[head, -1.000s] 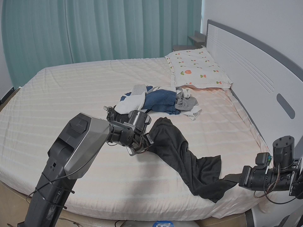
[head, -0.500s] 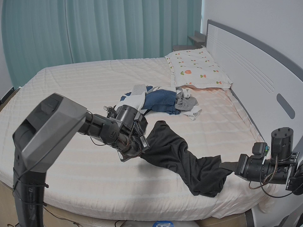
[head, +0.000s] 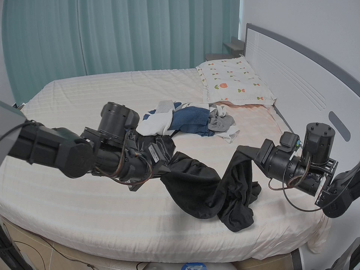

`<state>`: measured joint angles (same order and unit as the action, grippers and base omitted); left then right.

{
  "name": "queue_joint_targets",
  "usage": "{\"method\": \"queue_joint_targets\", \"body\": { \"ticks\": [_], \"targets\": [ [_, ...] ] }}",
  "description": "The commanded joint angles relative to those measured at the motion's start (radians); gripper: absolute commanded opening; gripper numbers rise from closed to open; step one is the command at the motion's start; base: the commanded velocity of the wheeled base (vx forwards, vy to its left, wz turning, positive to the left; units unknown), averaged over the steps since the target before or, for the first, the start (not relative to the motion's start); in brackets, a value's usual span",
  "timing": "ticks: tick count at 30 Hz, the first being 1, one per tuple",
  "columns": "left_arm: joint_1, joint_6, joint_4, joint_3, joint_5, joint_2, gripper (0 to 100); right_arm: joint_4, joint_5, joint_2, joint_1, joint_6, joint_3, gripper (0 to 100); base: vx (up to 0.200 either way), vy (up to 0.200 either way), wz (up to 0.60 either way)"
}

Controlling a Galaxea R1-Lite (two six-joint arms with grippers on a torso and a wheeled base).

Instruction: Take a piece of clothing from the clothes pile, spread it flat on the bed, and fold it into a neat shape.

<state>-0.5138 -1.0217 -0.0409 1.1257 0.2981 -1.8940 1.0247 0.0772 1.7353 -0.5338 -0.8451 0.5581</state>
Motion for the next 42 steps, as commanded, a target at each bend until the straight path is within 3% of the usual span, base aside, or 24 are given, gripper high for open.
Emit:
{"method": "queue_joint_targets", "body": {
  "ticks": [1, 4, 11, 18, 23, 35, 42],
  "targets": [
    [0.024, -0.061, -0.108, -0.124, 0.016, 0.193, 0, 0.077, -0.013, 0.058, 0.005, -0.006, 0.118, 0, 0.000, 0.000, 0.00],
    [0.075, -0.106, -0.220, -0.204, 0.018, 0.236, 0, 0.095, -0.005, 0.063, 0.040, -0.014, 0.164, 0, 0.000, 0.000, 0.00],
    [0.094, -0.117, -0.407, -0.377, 0.029, 0.219, 0, 0.121, 0.015, 0.159, 0.037, -0.029, 0.082, 0, 0.000, 0.000, 0.00],
    [0.104, -0.144, -0.521, -0.443, 0.029, 0.135, 0, 0.189, 0.015, 0.267, 0.035, -0.068, 0.051, 0, 0.000, 0.000, 0.00],
    [0.104, -0.175, -0.622, -0.497, 0.033, 0.125, 0, 0.195, 0.012, 0.230, 0.034, -0.083, -0.001, 0, -0.040, 0.000, 0.00],
    [0.107, -0.186, -0.654, -0.514, 0.030, 0.095, 0, 0.203, 0.018, 0.230, 0.020, -0.098, -0.043, 0, -0.033, 0.000, 0.00],
    [0.126, -0.238, -0.657, -0.514, 0.036, 0.107, 0, 0.203, 0.015, 0.230, 0.020, -0.100, -0.037, 0, 0.000, 0.057, 0.00]
  ]
}}
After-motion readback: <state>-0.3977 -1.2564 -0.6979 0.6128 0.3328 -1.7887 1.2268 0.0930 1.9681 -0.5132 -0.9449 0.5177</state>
